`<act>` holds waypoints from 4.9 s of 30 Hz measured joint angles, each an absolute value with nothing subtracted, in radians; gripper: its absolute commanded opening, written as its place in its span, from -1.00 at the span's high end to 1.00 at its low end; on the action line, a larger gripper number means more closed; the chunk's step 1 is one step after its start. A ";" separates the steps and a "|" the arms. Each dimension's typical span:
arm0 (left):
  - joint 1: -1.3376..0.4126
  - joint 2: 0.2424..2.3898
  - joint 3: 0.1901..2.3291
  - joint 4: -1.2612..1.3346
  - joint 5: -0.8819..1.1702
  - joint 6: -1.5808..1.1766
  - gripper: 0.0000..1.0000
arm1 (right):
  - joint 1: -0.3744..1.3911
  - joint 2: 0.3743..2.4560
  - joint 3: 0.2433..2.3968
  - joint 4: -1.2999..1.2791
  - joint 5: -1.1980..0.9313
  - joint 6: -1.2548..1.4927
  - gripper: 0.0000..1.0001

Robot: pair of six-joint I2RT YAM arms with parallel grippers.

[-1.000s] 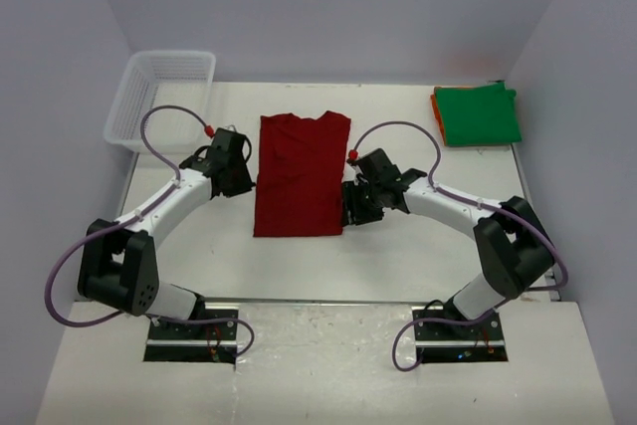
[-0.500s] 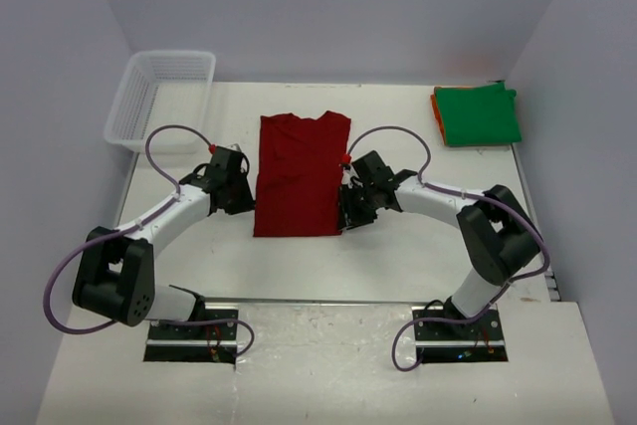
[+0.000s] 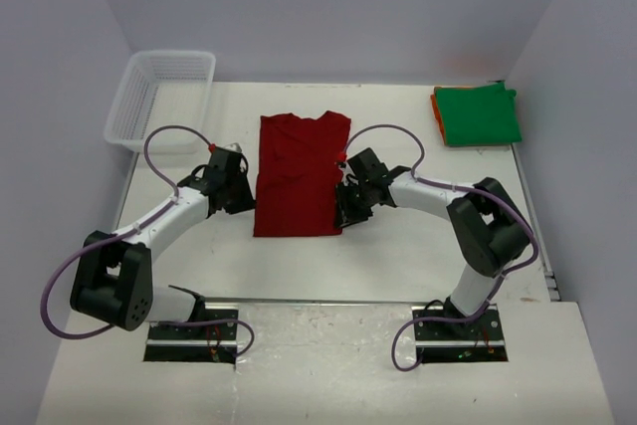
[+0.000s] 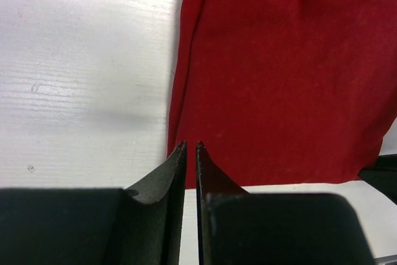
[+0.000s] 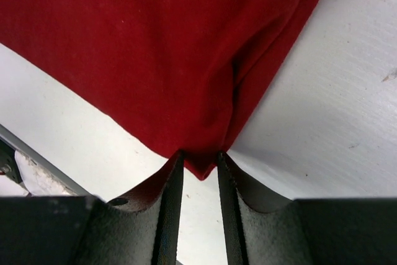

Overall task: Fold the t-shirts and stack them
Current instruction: Fold the folded rectangular tshirt in 1/3 of the way, then grab one side of the 2/3 rectangular tshirt with both arms

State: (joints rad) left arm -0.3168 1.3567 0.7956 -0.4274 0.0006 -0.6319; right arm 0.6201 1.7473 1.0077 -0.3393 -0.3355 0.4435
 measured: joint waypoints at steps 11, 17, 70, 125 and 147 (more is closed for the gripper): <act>-0.317 1.346 0.778 -0.427 0.009 -0.632 0.80 | 0.620 1.787 1.043 -0.344 -0.335 0.443 0.59; -0.317 1.341 0.770 -0.433 0.008 -0.635 0.67 | 0.620 1.791 1.046 -0.344 -0.333 0.436 1.00; -0.316 1.164 0.626 -0.419 0.121 -0.666 1.00 | 0.649 1.681 0.985 -0.350 -0.238 0.442 1.00; -0.362 0.730 0.537 -0.704 0.316 -0.715 1.00 | 0.949 1.075 0.678 -0.506 0.050 0.644 1.00; -0.362 0.907 0.532 -0.592 0.347 -0.672 1.00 | 0.992 1.288 0.784 -0.559 0.136 0.694 1.00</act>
State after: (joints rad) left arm -0.3618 0.9070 0.5320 -0.5922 0.3473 -0.6720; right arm 0.9920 1.2877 0.7841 -0.5591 0.1364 0.6941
